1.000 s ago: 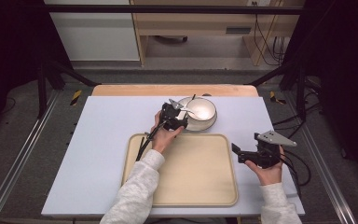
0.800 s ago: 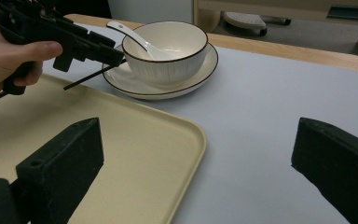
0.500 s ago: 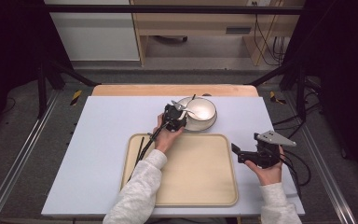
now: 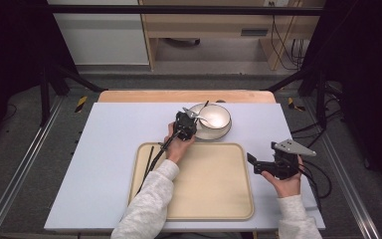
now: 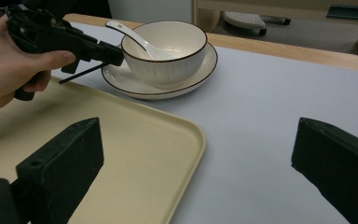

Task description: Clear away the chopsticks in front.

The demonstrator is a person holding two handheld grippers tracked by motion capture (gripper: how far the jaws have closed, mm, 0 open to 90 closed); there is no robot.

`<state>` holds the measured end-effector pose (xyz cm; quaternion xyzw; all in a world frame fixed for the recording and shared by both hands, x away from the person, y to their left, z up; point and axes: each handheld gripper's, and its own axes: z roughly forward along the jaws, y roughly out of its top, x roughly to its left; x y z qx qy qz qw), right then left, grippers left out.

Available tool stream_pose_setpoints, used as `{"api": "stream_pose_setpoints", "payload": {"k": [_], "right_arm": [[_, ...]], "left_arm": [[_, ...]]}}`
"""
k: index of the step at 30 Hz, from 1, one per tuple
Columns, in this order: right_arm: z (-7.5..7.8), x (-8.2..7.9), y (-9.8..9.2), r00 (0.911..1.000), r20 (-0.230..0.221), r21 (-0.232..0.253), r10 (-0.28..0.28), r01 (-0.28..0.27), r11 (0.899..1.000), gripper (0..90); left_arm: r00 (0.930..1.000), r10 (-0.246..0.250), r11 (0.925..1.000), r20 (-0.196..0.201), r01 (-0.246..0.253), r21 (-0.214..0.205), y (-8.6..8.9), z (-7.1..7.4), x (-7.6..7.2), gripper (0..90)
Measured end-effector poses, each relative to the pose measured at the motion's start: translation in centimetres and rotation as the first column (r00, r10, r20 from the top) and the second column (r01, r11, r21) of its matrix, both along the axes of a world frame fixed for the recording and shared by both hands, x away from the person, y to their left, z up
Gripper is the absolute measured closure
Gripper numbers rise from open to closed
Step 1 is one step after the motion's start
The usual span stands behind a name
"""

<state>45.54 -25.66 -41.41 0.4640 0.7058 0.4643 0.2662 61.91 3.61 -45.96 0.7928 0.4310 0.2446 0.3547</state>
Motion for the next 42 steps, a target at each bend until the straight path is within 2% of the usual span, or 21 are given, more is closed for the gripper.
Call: {"api": "stream_pose_setpoints", "payload": {"k": [13, 17, 24, 29, 33, 42], "right_arm": [[0.1, 0.0, -0.1, 1.0, 0.004, -0.001, 0.0, 0.0, 1.0, 2.7], [0.1, -0.1, -0.1, 1.0, 0.005, 0.004, 0.0, 0.0, 1.0, 2.7], [0.1, -0.1, -0.2, 1.0, 0.007, -0.002, -0.002, 0.002, 1.0, 2.7], [0.1, -0.1, -0.2, 1.0, 0.007, -0.003, -0.003, 0.003, 1.0, 2.7], [0.2, -0.1, -0.2, 1.0, 0.007, -0.001, -0.004, 0.004, 1.0, 2.7], [0.1, -0.2, -0.1, 1.0, 0.005, 0.002, -0.005, 0.005, 1.0, 2.7]], "left_arm": [[0.9995, 0.027, 0.9995, 0.017, -0.027, 0.013, 0.3, 0.6, -0.3, 85.6], [0.9988, 0.041, 0.9991, 0.025, -0.041, 0.008, 0.8, 1.1, -0.6, 85.7], [0.9977, 0.066, 0.9978, 0.018, -0.065, -0.014, 2.5, 1.6, -1.1, 85.7], [0.9962, 0.085, 0.9958, 0.023, -0.084, -0.037, 4.0, 2.1, -1.9, 85.7], [0.9944, 0.103, 0.9942, 0.026, -0.102, -0.034, 5.0, 2.3, -2.7, 85.7], [0.9889, 0.139, 0.9887, 0.052, -0.136, -0.063, 7.6, 3.1, -5.6, 85.7]]}}
